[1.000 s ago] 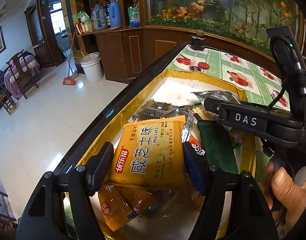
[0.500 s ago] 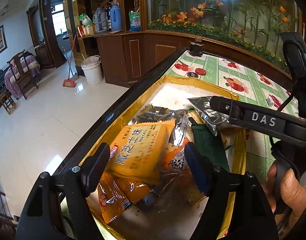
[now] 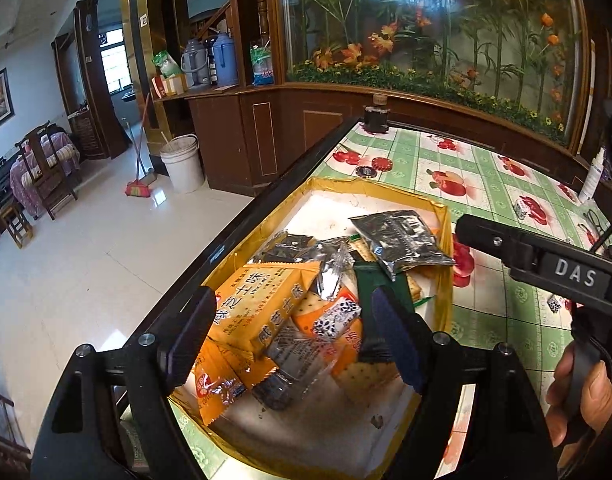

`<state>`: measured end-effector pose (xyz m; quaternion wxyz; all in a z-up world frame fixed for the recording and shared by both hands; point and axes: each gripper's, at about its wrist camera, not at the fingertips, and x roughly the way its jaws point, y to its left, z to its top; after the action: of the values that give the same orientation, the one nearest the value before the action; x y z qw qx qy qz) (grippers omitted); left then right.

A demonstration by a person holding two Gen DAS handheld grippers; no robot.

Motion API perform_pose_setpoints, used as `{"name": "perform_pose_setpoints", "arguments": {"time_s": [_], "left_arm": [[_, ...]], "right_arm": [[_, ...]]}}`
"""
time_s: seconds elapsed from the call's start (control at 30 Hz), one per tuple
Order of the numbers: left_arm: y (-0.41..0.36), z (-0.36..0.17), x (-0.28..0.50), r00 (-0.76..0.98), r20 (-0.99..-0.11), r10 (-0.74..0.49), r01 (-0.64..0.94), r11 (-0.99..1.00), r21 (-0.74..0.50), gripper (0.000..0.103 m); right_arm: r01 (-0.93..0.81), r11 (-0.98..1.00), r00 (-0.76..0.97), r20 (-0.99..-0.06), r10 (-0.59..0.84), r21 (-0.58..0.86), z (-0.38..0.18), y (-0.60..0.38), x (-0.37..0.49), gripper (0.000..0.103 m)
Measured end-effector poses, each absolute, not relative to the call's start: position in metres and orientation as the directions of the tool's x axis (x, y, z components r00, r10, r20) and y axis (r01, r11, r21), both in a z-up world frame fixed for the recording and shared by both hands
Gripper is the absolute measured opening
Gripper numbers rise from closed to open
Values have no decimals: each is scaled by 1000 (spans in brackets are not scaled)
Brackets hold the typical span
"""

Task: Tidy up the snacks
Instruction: 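Move both grippers back toward the remaining cracker pack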

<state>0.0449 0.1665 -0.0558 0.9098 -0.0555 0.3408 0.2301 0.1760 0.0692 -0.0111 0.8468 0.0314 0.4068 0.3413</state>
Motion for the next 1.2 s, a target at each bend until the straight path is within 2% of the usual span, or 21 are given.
{"name": "perform_pose_setpoints", "arguments": {"time_s": [0.27, 0.53, 0.83, 1.2], "left_arm": [[147, -49, 45, 691, -639, 338, -417, 908, 30, 81], [117, -48, 56, 713, -650, 263, -344, 939, 3, 81], [60, -51, 76, 722, -671, 171, -217, 976, 16, 81], [-19, -69, 119, 687, -724, 60, -22, 998, 62, 81]], "right_arm": [[-528, 782, 475, -648, 595, 331, -7, 26, 163, 88], [-423, 830, 544, -630, 554, 364, -10, -52, 156, 88], [-250, 909, 615, -670, 415, 334, -25, -164, 158, 90], [-148, 945, 627, -711, 319, 292, -44, -246, 167, 90]]}}
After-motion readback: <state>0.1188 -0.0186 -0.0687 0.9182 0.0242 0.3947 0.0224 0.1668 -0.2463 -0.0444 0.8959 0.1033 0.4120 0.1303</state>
